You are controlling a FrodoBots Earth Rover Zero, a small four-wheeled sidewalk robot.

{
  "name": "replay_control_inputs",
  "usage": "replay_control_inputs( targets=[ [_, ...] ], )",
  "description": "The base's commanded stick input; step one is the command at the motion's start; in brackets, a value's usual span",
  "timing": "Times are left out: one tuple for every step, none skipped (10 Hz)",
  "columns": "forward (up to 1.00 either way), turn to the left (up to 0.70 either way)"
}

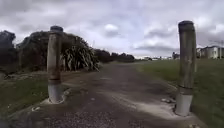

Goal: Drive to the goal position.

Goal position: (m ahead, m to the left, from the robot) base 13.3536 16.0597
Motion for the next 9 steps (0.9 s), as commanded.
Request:
replay_control_inputs(
  targets=[
    [0.09,0.0],
    [0.09,0.0],
    [0.09,0.0],
    [0.09,0.0],
    [0.09,0.0],
    [0.09,0.0],
    [0.09,0.0],
    [0.09,0.0],
    [0.09,0.0]
  ],
)
